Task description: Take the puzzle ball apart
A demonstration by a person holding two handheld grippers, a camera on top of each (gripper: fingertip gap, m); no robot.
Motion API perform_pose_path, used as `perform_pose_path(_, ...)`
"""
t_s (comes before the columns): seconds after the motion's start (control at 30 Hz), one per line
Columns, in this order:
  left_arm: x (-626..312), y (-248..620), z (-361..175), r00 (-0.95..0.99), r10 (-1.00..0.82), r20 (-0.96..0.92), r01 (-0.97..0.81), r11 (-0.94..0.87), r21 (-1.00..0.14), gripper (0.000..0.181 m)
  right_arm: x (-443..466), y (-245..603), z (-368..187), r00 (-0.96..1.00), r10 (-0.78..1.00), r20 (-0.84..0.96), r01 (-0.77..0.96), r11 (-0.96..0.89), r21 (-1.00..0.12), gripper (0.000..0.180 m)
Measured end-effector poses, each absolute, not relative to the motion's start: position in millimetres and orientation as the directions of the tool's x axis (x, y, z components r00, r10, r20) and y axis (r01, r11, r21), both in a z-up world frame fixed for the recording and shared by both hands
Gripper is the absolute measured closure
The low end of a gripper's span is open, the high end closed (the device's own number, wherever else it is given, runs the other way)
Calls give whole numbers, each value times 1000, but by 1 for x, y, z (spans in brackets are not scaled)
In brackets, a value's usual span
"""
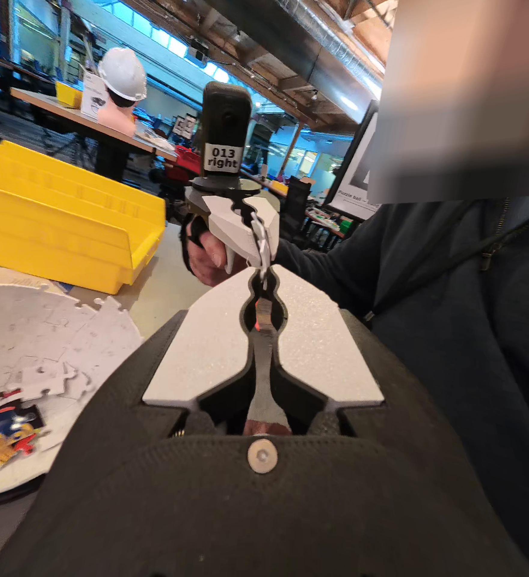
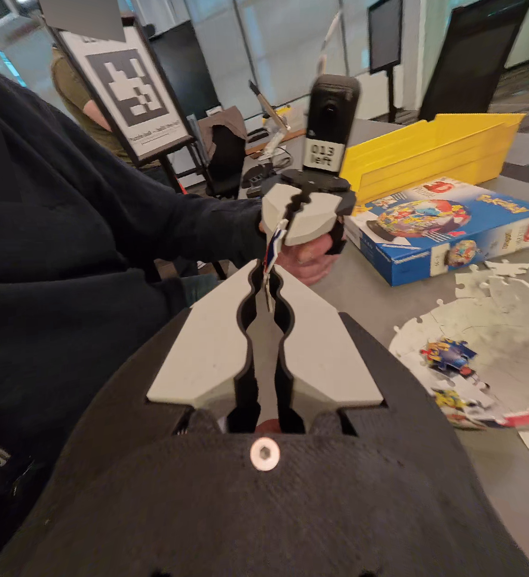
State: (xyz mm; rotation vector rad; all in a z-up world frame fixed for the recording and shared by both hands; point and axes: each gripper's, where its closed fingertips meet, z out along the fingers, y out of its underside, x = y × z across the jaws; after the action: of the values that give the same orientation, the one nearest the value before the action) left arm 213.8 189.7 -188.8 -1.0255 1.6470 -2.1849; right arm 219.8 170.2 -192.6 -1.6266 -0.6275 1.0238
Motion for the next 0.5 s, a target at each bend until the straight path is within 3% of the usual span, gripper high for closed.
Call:
perform_pose_path(0.23, 201, 177, -176, -834, -323, 447, -258, -488, -834, 179, 207, 158, -184, 293, 889, -353, -252, -284, -925, 178)
perform_pose_path(0.33, 192, 163, -168, -878, -256, 404, -259, -455, -852, 178, 197, 146, -176, 219, 924, -313, -275, -249, -928, 177)
perform_pose_path(0.43, 203, 180, -175, -819, -409, 403, -220, -425, -878, 178, 206, 162, -187, 384, 868, -315, -202, -254, -946, 178)
perform_pose_path(0.5, 208, 192, -179, -754, -523, 398, -197, -398, -896, 161, 212, 168, -196, 476, 829, -295, -135, -263, -955, 178)
